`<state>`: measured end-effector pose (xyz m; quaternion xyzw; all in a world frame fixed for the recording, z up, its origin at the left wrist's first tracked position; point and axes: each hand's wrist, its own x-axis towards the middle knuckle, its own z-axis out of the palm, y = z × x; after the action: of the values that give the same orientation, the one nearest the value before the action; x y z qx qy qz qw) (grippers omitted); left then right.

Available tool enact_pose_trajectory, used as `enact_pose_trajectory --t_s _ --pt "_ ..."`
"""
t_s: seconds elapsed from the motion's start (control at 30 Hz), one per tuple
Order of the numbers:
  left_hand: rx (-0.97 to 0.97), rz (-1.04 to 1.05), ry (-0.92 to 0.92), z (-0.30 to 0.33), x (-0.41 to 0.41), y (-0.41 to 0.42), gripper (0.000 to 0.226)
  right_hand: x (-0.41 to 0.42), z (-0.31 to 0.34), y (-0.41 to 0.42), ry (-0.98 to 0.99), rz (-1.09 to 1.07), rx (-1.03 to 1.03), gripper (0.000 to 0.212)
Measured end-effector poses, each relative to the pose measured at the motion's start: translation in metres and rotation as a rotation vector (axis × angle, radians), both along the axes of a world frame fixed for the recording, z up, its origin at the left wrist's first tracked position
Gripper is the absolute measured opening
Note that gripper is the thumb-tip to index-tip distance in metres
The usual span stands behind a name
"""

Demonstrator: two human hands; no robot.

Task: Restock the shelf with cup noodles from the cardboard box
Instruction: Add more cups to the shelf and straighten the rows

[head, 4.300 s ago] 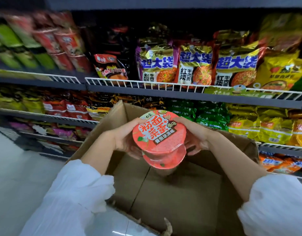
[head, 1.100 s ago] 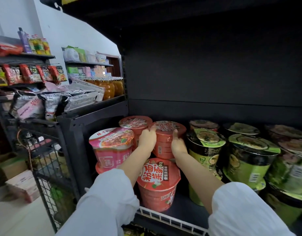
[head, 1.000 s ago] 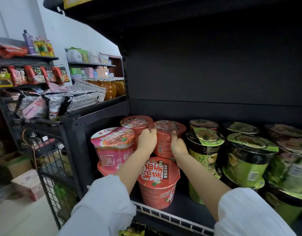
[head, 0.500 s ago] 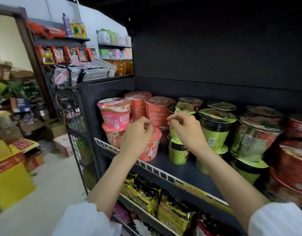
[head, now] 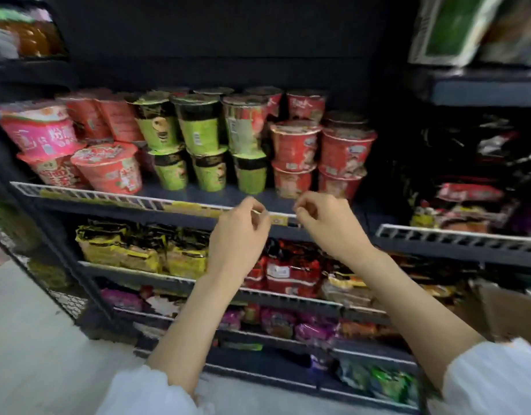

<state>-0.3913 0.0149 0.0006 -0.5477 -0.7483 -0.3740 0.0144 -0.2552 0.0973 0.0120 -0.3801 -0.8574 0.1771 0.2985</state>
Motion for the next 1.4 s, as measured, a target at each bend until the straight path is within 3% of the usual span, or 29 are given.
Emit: enact_pose_trajectory --t_s 0.13,0.37,0.53,0.73,0.97,1.13,1.3,1.4 --pt "-0.184 -0.211 0.015 -0.023 0.098 0.005 0.013 0.108 -0.025 -0.011 -0.092 -0.155 -0.112 0.020" --pt "-0.318 -0.451 -0.015 -0.034 0.255 0.035 0.017 0.264 -0.060 0.004 -0.156 -0.342 -0.295 0.022" --pt "-0.428 -0.515 0.038 -0.052 0.354 0.074 0.019 0.355 -0.098 0.036 -0.217 -0.377 -0.432 0.022" --pt "-0.695 -0.522 0.105 -0.100 0.455 0.106 0.023 0.435 -0.155 0.065 -0.324 -0.387 -0.632 0.025" --pt "-0.999 -0.353 0.007 -0.183 0.494 0.127 0.032 0.501 -0.216 0.071 -0.375 -0.452 -0.813 0.031" --pt "-1.145 -0.265 -0.006 -0.231 0.505 0.128 0.043 0.531 -0.249 0.069 -0.486 -0.598 -0.859 0.048" --pt "-1.159 -0.260 -0.375 -0.256 0.517 0.133 0.039 0.545 -0.268 0.067 -0.429 -0.633 -1.011 0.047" --pt "-1.122 -0.263 -0.479 -0.269 0.522 0.137 0.033 0.548 -0.275 0.065 -0.322 -0.687 -1.046 0.044"
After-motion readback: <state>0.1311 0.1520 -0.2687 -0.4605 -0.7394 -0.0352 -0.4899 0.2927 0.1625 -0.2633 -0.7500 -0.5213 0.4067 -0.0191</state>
